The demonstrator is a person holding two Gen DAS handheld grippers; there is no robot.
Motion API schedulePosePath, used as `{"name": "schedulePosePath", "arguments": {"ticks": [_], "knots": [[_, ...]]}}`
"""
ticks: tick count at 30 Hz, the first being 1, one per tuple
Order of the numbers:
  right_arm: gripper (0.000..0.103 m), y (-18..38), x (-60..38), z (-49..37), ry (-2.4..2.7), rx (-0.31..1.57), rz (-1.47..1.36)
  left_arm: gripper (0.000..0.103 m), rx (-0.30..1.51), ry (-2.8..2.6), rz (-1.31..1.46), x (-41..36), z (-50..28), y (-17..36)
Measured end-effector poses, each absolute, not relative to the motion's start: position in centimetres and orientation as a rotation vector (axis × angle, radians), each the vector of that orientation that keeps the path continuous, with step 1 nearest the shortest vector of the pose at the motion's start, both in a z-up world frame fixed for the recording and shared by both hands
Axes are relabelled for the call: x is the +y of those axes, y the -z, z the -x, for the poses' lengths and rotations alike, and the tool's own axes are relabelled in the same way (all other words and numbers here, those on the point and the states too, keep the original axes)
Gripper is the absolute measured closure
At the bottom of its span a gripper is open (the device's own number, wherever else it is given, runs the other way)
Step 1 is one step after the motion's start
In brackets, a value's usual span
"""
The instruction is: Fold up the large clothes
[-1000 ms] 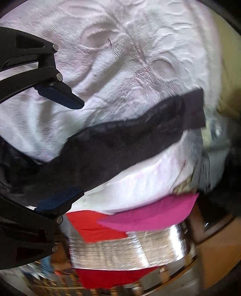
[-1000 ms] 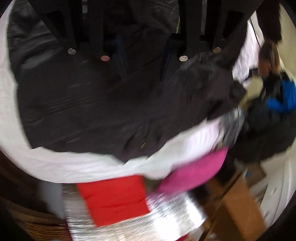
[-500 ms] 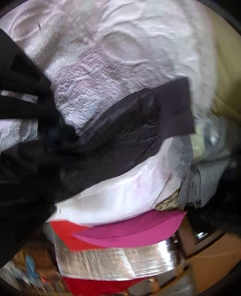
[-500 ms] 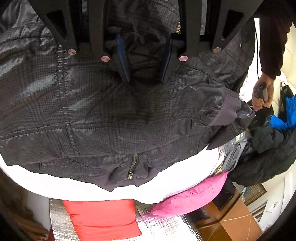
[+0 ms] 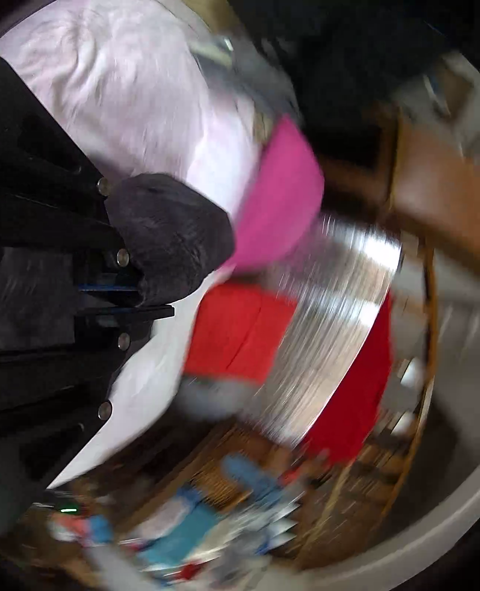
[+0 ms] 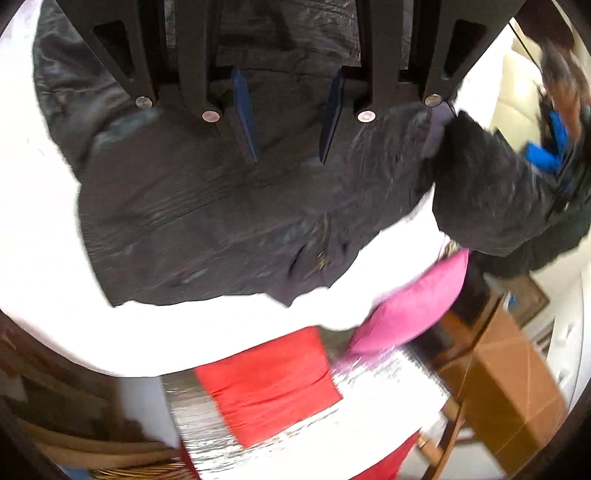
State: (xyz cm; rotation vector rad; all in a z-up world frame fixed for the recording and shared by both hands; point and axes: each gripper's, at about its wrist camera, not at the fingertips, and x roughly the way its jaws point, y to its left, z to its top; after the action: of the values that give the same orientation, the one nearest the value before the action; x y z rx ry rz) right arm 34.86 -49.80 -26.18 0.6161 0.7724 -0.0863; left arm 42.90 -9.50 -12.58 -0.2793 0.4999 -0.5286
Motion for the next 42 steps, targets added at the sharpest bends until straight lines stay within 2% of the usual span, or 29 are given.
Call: {"name": "schedulePosePath", "arguments": {"ticks": [3, 5, 7, 9, 11, 12, 13, 14, 15, 16, 19, 23, 30, 35, 36, 38, 41, 42], "knots": [[0.066, 25.4, -51.3, -33.8, 0.116, 0.745, -0.632, 0.096, 0.593, 0.631, 0.146, -16.3, -40.6, 15.8], [0.066, 25.4, -52.1, -33.4, 0.124, 0.744, -0.648, 0.094, 0.773, 0.701, 0.079, -20.3, -40.7, 20.1], [0.064, 25.4, -52.5, -33.2, 0.127, 0.749, -0.666, 0.08, 1.014, 0.72, 0.026, -22.5, -40.8, 24.7], [0.064, 25.5, -52.6, -33.5, 0.112, 0.775, -0.673, 0.072, 1.14, 0.706, 0.051, -22.3, -40.3, 26.8], [0.064, 25.5, -52.4, -33.8, 0.102, 0.782, -0.664, 0.067, 1.157, 0.729, 0.126, -20.1, -39.6, 26.5], [0.064, 25.4, -52.2, -33.7, 0.097, 0.782, -0.65, 0.058, 1.134, 0.735, 0.145, -19.0, -39.1, 25.7], [0.057, 25.3, -51.8, -34.0, 0.086, 0.78, -0.637, 0.044, 1.082, 0.733, 0.172, -17.1, -39.2, 24.5], [0.038, 25.1, -51.3, -34.2, 0.072, 0.772, -0.636, 0.037, 1.026, 0.726, 0.206, -15.1, -39.4, 23.4], [0.032, 25.0, -50.6, -34.2, 0.056, 0.758, -0.636, 0.027, 0.956, 0.705, 0.257, -12.5, -39.4, 22.3], [0.028, 24.8, -50.0, -34.4, 0.039, 0.75, -0.628, 0.024, 0.921, 0.685, 0.285, -11.3, -39.9, 21.7], [0.028, 24.0, -46.6, -34.8, -0.024, 0.759, -0.505, 0.024, 0.838, 0.511, 0.376, -5.4, -41.8, 21.4], [0.028, 23.5, -41.1, -35.8, -0.113, 0.778, -0.34, 0.028, 0.897, 0.321, 0.372, -3.1, -44.2, 24.1], [0.028, 25.3, -31.8, -38.5, -0.133, 0.85, 0.062, 0.057, 0.99, 0.304, 0.285, -4.8, -46.9, 26.6], [0.028, 28.1, -28.7, -41.2, -0.056, 0.902, 0.28, 0.061, 1.019, 0.289, 0.304, -5.7, -48.2, 27.4], [0.03, 28.0, -29.1, -41.4, -0.045, 0.896, 0.267, 0.061, 1.018, 0.289, 0.3, -5.7, -48.4, 27.7], [0.051, 26.8, -31.3, -42.0, -0.006, 0.871, 0.117, 0.062, 1.017, 0.288, 0.283, -6.1, -48.6, 27.8], [0.061, 25.6, -36.5, -42.3, 0.068, 0.866, -0.186, 0.062, 1.03, 0.295, 0.269, -6.8, -49.0, 28.2], [0.062, 25.7, -37.7, -42.2, 0.095, 0.871, -0.247, 0.062, 1.034, 0.295, 0.266, -6.9, -49.2, 28.5]]}}
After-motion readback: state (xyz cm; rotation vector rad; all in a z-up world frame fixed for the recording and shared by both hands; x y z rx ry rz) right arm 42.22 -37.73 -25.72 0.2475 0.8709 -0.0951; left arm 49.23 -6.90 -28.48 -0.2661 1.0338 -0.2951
